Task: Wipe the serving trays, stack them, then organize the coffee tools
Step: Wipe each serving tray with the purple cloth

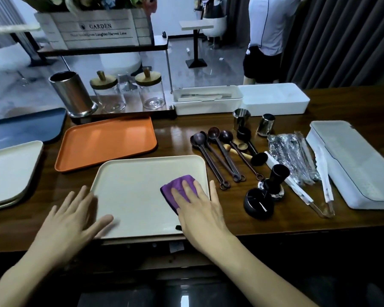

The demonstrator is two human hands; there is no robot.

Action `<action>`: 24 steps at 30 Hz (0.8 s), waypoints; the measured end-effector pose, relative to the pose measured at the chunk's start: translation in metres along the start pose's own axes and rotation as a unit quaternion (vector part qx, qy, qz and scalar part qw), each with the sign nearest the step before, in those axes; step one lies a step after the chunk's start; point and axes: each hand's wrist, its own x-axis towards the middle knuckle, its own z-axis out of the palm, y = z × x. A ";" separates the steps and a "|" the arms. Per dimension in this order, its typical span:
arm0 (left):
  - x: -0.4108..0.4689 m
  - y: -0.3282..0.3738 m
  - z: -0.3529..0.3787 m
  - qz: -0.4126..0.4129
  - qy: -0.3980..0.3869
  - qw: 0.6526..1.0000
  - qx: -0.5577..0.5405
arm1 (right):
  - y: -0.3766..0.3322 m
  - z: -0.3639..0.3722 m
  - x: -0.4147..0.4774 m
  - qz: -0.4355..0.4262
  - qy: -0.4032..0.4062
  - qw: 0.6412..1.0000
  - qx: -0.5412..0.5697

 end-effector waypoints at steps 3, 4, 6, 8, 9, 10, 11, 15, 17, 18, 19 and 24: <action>0.044 0.020 0.000 0.114 0.018 0.993 0.018 | -0.002 0.005 0.000 0.008 0.014 1.000 0.008; 0.057 0.025 0.001 0.148 0.008 0.989 0.027 | -0.003 0.008 0.000 0.013 0.016 1.000 0.001; 0.076 0.028 0.003 0.189 -0.007 0.981 0.046 | -0.007 0.012 0.001 0.030 0.017 0.999 -0.018; 0.083 0.024 0.008 0.205 0.004 0.978 0.045 | -0.007 0.008 0.009 0.077 0.013 0.996 -0.030; 0.084 0.021 0.009 0.210 0.010 0.977 0.038 | -0.006 0.006 0.018 0.108 0.013 0.994 -0.035; 0.084 0.019 0.011 0.216 0.014 0.976 0.035 | -0.004 0.003 0.032 0.134 0.016 0.990 -0.035; 0.084 0.017 0.012 0.223 0.019 0.974 0.034 | -0.004 0.002 0.047 0.154 0.019 0.987 -0.030; 0.083 0.019 0.013 0.235 0.038 0.971 0.018 | -0.013 0.009 0.093 0.196 0.026 0.980 -0.020; 0.084 0.018 0.012 0.242 0.033 0.970 0.015 | -0.031 0.018 0.102 0.187 0.030 0.982 -0.015; 0.085 0.018 0.012 0.247 0.033 0.968 0.013 | -0.043 0.023 0.106 0.169 0.031 0.985 -0.001; 0.086 0.017 0.012 0.252 0.034 0.967 0.010 | -0.057 0.026 0.111 0.140 0.034 0.989 0.012; 0.087 0.016 0.016 0.261 0.044 0.964 0.002 | -0.090 0.029 0.125 0.067 0.024 0.996 0.050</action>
